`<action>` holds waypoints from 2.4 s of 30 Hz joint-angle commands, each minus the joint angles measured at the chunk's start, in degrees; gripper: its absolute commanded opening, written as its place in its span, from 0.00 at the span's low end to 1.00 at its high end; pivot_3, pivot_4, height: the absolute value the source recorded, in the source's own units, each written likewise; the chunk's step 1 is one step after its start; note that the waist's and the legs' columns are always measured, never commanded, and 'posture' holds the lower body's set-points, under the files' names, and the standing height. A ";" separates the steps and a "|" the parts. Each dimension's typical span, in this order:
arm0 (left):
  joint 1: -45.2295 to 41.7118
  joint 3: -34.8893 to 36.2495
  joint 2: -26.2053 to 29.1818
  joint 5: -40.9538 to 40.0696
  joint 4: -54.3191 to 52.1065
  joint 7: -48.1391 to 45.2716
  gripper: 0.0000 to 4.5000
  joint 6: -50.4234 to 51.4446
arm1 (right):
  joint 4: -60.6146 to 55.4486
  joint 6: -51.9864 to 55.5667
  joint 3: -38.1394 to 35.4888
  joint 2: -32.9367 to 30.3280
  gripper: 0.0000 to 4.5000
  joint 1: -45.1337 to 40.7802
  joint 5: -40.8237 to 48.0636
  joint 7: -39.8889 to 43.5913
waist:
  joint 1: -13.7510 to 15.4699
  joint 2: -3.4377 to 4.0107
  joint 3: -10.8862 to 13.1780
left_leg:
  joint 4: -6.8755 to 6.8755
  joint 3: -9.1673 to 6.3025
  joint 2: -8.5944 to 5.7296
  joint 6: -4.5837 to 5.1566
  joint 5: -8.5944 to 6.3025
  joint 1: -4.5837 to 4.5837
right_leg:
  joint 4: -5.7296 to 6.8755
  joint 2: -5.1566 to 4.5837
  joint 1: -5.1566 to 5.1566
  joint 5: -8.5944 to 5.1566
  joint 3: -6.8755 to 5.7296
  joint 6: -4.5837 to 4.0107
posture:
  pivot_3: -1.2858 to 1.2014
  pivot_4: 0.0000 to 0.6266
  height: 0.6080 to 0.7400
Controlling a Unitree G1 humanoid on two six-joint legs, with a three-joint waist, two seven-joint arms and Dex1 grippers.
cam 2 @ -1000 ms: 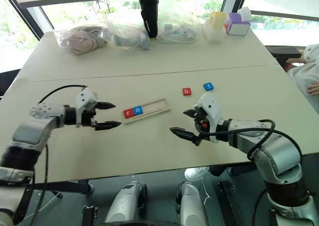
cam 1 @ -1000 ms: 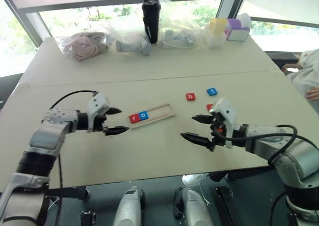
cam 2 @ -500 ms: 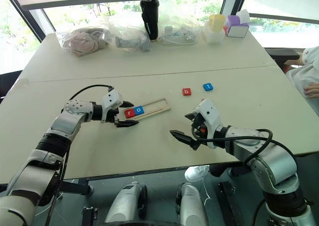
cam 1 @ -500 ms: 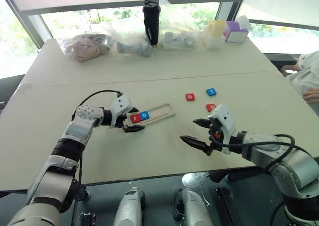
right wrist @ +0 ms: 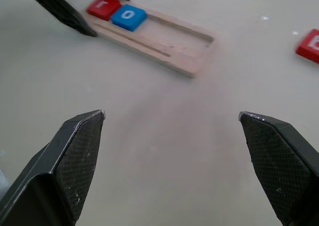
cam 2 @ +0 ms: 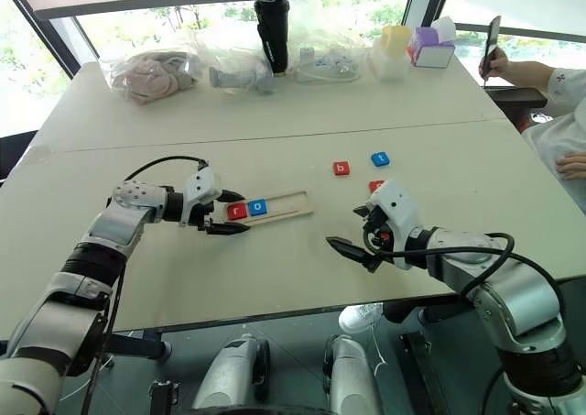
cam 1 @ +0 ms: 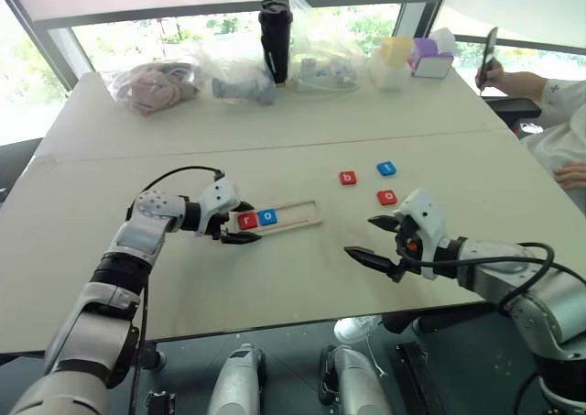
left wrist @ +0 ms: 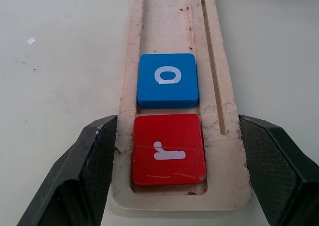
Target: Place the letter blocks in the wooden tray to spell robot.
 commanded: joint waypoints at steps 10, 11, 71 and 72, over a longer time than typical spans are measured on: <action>-1.16 -3.24 1.94 1.84 -0.77 -10.63 0.70 -5.10 | 0.07 -2.57 -3.54 -1.33 1.00 3.41 -0.66 1.13 | 0.11 -0.01 0.01 | 0.01 0.00 0.00 0.00 0.00 -0.03 | -0.03 0.00 0.01 -0.01 0.00 0.01 | 0.52 0.24 1.00; -1.05 -3.13 1.89 1.71 -0.92 -10.57 0.70 -4.49 | 0.05 -2.59 -3.62 -1.26 1.00 3.57 -0.63 1.04 | 0.10 -0.01 0.01 | 0.01 0.00 0.00 0.00 0.00 -0.03 | -0.03 0.00 0.01 -0.01 0.00 0.02 | 0.52 0.24 1.00; 25.66 22.39 10.82 -31.60 -56.46 21.05 1.00 41.45 | 41.18 -11.78 5.58 26.96 0.26 -33.82 -26.55 -18.46 | -1.03 -0.05 0.07 | 0.02 0.33 0.01 -0.04 0.08 -0.03 | 0.99 0.31 -0.85 0.11 0.87 0.20 | 0.52 0.24 1.00; 25.45 21.02 10.77 -31.43 -56.35 20.32 1.00 41.05 | 35.37 -8.70 5.55 25.53 0.26 -31.34 -25.30 -17.11 | -0.88 -0.06 0.07 | 0.02 0.35 0.01 -0.05 0.08 -0.04 | 0.94 0.30 -0.84 0.10 0.88 0.20 | 0.52 0.24 1.00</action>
